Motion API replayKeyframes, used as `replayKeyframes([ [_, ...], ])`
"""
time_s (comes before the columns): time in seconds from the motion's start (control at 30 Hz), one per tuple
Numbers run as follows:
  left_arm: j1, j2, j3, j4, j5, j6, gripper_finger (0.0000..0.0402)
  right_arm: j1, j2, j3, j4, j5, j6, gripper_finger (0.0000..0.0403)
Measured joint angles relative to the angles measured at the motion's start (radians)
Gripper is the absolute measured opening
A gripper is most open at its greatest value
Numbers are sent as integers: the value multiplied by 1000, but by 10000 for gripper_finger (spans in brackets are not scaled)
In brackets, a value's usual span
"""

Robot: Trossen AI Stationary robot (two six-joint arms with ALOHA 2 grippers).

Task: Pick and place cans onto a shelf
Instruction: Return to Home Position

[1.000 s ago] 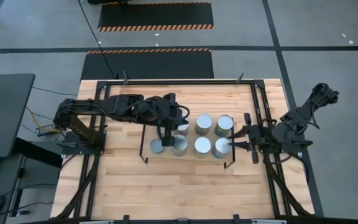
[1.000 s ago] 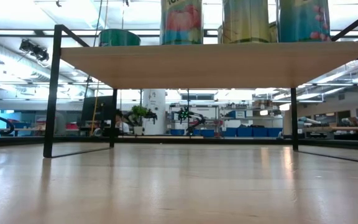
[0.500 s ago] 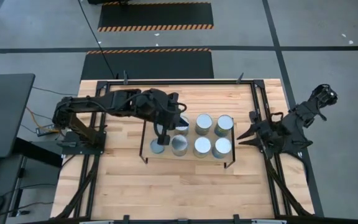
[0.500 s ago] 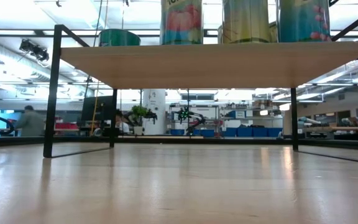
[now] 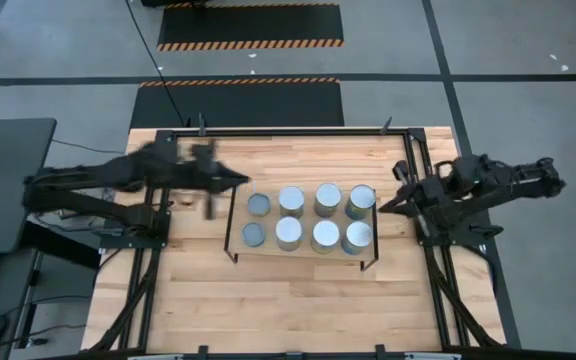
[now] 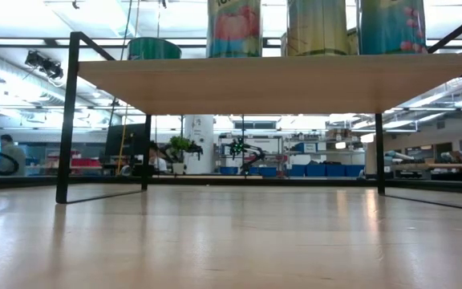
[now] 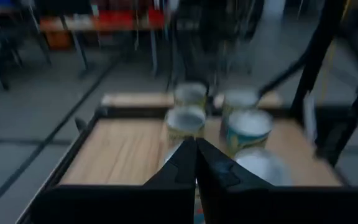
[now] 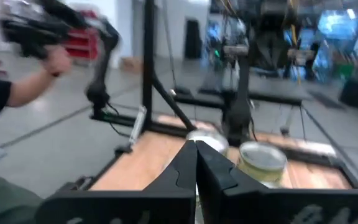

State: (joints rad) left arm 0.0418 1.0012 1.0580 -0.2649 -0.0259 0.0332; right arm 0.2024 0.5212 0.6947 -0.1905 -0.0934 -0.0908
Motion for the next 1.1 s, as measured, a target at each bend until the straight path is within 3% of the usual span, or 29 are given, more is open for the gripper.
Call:
replayKeyframes([
  [0.13, -17, -260, -194, 85, -41, -64, 13, -22, -115, -55, 35, -72, -36, 5],
  [0.3, -23, -547, -355, 18, -271, -151, 12, -23, -283, -121, 22, -21, 20, 7],
  [0.43, -23, -695, -429, -67, -317, -295, 14, -23, -395, -140, -120, 32, 64, 17],
  [0.5, -23, -740, -459, -75, -339, -337, 15, -22, -435, -154, -180, 36, 175, 19],
  [0.63, -23, -770, -486, -147, -308, -421, 16, -22, -478, -208, -177, 14, 360, 21],
  [0.73, -23, -774, -513, -202, -214, -385, 15, -22, -498, -260, -86, -77, 288, 21],
  [0.87, -22, -812, -599, -66, -206, -299, 14, -22, -517, -350, 79, -109, 254, 20],
  [1.1, -24, -1004, -746, -5, -130, -206, 15, -21, -518, -443, 236, -241, 209, 21],
])
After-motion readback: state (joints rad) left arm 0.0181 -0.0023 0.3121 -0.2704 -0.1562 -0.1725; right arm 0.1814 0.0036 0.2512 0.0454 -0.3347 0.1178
